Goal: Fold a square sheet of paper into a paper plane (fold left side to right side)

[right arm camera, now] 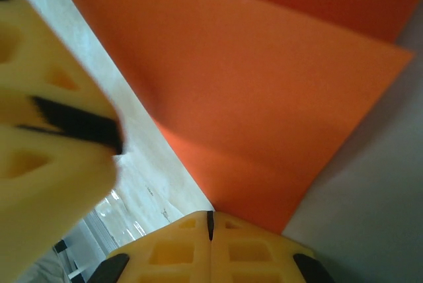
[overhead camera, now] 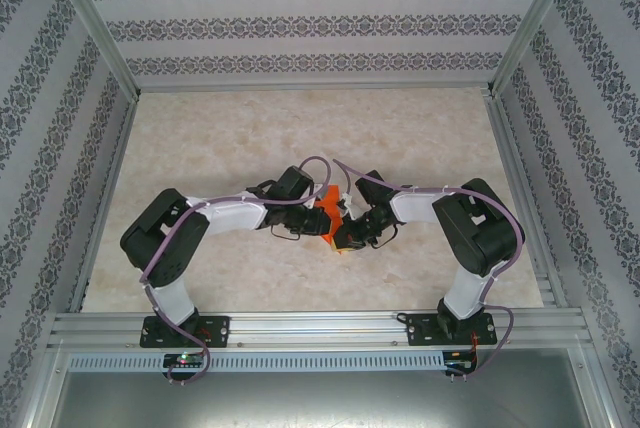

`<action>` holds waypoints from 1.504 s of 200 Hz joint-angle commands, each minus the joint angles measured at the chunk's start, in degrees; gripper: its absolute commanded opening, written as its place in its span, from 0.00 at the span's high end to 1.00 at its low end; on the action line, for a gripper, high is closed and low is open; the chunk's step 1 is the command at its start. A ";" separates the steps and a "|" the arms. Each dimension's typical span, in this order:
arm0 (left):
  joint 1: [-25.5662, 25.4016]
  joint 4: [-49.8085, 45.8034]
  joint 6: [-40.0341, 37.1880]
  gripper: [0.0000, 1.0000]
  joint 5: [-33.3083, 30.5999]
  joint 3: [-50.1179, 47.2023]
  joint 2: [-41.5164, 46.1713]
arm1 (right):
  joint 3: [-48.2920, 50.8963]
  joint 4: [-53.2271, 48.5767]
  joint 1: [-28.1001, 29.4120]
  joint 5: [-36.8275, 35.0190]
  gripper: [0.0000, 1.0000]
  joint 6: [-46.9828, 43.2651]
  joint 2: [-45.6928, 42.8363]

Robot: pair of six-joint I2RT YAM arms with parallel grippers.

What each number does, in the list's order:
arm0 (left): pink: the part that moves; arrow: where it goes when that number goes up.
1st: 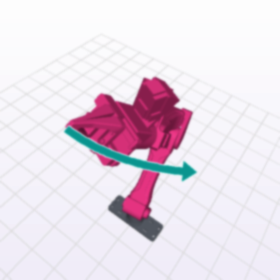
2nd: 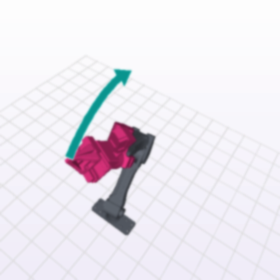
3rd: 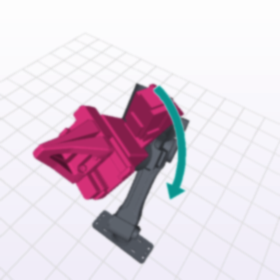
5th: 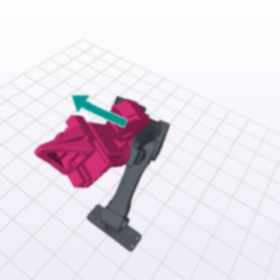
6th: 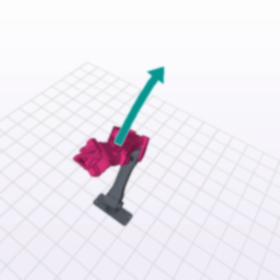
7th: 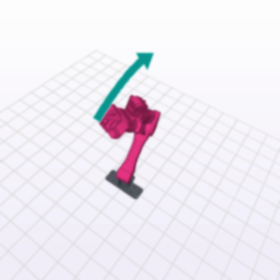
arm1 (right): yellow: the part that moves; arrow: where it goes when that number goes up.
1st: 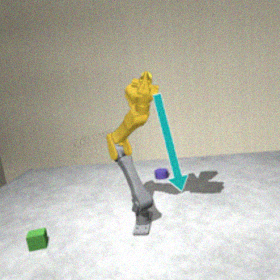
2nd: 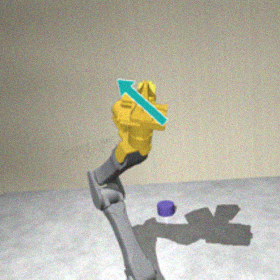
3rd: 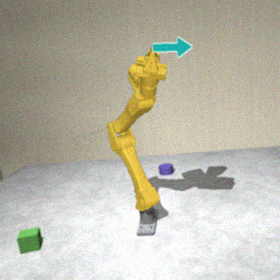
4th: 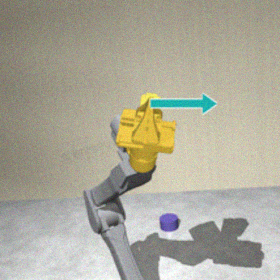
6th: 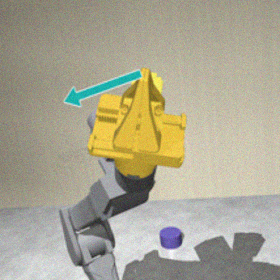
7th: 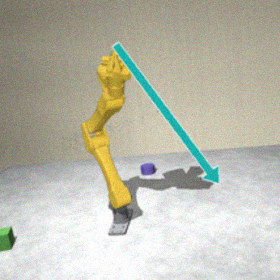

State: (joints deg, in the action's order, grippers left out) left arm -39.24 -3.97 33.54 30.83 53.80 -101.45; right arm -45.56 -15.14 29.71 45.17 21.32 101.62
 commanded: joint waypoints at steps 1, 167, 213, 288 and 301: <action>-0.96 3.41 1.02 0.84 0.62 -0.62 -1.44 | 2.50 -3.22 -0.01 -7.37 1.00 0.60 3.50; -1.89 5.32 2.28 0.90 -7.09 -5.62 -3.37 | 1.50 -6.26 -0.01 -9.20 1.00 0.45 4.14; 0.05 2.91 0.33 0.91 -11.60 -6.16 -1.02 | 1.31 -6.92 -0.01 -9.50 1.00 0.39 4.46; 8.05 3.15 -3.83 0.91 -13.93 -6.60 0.11 | 1.35 -7.27 0.01 -9.23 1.00 0.30 4.46; 9.64 3.13 -4.45 0.91 -13.99 -6.35 -0.06 | 1.44 -7.35 0.04 -9.26 1.00 0.28 4.29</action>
State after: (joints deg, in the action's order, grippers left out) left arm -34.33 2.83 32.34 24.77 48.49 -101.60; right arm -46.50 -16.49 29.50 45.54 21.30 102.43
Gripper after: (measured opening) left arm 0.095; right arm 0.053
